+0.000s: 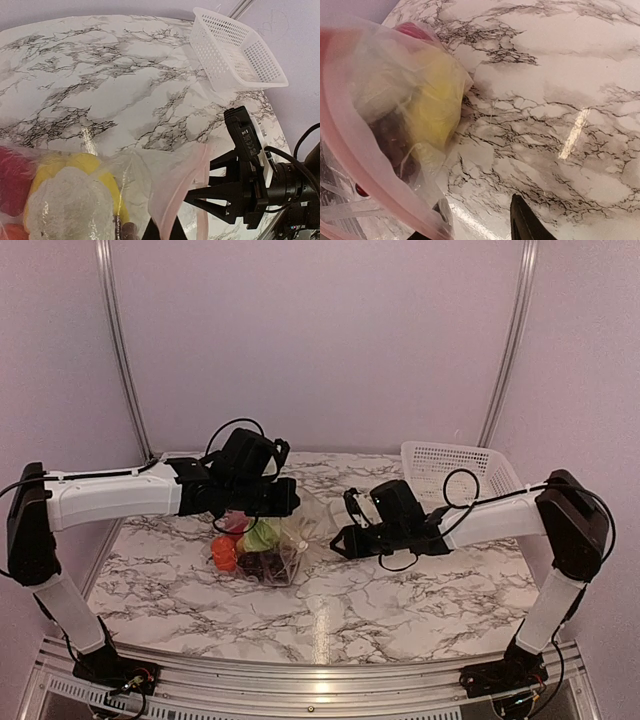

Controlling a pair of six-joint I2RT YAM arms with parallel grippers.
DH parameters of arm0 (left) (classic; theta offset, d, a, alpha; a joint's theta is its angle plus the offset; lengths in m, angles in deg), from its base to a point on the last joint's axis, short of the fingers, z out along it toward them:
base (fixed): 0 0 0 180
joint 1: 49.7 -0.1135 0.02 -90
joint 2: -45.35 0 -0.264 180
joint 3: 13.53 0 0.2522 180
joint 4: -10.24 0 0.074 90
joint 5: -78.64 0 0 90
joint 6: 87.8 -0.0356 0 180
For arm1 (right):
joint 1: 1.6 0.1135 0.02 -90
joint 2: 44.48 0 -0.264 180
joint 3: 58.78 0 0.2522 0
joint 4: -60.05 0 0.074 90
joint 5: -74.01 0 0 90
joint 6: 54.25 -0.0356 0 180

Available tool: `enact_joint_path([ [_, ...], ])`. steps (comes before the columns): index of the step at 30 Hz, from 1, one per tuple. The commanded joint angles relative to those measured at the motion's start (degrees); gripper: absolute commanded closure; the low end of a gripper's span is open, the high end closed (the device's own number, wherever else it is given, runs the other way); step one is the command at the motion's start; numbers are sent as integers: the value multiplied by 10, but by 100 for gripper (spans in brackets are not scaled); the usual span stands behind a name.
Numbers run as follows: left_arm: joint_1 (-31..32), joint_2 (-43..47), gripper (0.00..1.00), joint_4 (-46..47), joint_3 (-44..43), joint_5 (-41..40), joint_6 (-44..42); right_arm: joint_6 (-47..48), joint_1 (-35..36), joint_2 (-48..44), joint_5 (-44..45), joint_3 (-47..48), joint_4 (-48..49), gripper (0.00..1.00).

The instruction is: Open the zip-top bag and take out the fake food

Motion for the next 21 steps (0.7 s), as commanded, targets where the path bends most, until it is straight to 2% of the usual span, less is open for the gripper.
enact_joint_path([
  [1,0,30,100,-73,-26,-91,-26,16,-16,-4,37,-23,-36,63],
  [3,0,31,100,-88,-26,-99,-33,25,-24,-7,41,-27,-45,63],
  [6,2,33,100,-76,-23,-51,-54,61,-28,-25,34,-32,-41,61],
  [10,16,28,100,-46,-26,5,-74,127,-8,-98,-6,-81,71,48],
  [12,18,19,100,-40,-31,25,-73,142,4,-131,-16,-99,117,45],
  [17,20,7,100,-21,-31,58,-66,162,22,-163,-19,-88,147,48],
  [21,20,6,100,-5,-21,64,-64,185,32,-150,-28,-60,152,54],
])
